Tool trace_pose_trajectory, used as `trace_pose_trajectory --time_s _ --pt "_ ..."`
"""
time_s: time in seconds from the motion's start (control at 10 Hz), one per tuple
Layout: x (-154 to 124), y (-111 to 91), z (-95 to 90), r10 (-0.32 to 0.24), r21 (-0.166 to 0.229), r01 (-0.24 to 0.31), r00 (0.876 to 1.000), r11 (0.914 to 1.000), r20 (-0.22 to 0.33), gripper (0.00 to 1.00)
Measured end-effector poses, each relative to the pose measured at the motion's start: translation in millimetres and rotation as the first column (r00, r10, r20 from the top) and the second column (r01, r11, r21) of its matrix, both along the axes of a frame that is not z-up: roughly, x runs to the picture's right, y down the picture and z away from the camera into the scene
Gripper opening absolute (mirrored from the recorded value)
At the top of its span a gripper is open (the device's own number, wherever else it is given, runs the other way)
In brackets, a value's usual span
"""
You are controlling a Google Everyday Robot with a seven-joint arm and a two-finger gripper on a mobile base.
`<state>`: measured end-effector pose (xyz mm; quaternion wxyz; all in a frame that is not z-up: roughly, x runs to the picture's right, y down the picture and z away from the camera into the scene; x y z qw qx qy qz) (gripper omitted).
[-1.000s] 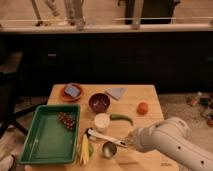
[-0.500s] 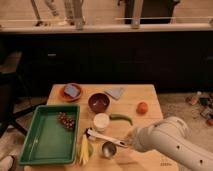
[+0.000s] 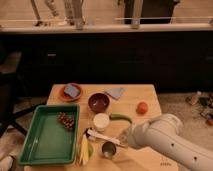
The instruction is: Place fork in tray
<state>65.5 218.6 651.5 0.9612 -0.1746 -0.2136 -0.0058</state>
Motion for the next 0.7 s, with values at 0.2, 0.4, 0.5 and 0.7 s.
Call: trace_pose_trajectory --time_s 0.2,0.4,0.5,0.7 --pt "-37 -12 -7.1 -0.062 0.035 0.061 0.997 0.9976 0.055 0.0" --pt "-75 -24 -17.8 -0.164 0.085 0.154 0.979 0.9844 0.122 0.0" --pt "-90 -30 -22.8 -0.212 0.107 0.197 0.966 0.9744 0.15 0.0" --pt "-116 -37 -25.3 -0.308 0.13 0.286 0.928 0.9496 0.209 0.0"
